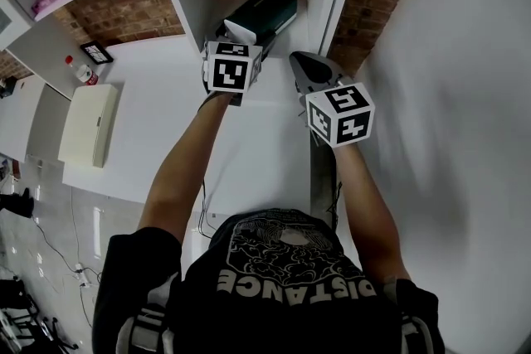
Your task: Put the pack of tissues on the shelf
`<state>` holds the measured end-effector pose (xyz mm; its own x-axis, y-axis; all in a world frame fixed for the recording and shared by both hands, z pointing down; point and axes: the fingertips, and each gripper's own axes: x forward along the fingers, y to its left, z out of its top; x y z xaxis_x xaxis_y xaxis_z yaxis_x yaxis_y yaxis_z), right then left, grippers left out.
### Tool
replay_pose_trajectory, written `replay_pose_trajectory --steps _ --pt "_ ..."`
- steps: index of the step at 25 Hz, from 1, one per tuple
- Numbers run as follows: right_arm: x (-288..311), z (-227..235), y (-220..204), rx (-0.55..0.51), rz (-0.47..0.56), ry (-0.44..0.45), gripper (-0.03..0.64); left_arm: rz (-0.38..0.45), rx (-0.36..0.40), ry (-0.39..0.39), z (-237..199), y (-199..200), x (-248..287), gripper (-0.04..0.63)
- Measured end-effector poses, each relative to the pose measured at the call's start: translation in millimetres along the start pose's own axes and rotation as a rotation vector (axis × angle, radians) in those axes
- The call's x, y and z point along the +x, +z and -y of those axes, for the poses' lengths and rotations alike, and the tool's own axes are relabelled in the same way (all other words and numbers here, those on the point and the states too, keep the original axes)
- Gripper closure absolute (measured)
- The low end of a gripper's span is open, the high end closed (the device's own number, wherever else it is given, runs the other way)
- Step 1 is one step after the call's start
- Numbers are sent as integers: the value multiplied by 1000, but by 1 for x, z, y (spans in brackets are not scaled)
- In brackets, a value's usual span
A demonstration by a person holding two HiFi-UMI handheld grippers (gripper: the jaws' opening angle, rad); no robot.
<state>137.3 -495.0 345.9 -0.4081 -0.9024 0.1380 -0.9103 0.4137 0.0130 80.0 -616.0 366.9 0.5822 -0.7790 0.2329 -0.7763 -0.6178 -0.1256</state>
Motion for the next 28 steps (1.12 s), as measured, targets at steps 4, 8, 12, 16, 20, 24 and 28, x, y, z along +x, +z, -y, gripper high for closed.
replay_pose_trajectory --steps 4,8,12,16,20,24,28 --pt "2 -1 -1 3 -3 11 614 6 -3 0 -1 1 -1 117" --pt "0 -2 -2 6 -5 19 614 0 -36 -10 -2 -1 -4 115" --pt "-3 -4 -1 13 -5 30 614 7 -50 2 -4 0 -14 115" --pt "-5 -12 -4 27 -5 36 614 7 -52 3 -5 -1 -31 118" --pt "-6 -22 -2 40 1 42 614 2 -64 -8 -8 -5 -54 163" --pt "-7 -35 1 53 10 46 614 12 -66 7 -18 -9 -79 196" --pt "-3 -53 3 62 16 56 614 22 -72 29 -35 -16 -105 250"
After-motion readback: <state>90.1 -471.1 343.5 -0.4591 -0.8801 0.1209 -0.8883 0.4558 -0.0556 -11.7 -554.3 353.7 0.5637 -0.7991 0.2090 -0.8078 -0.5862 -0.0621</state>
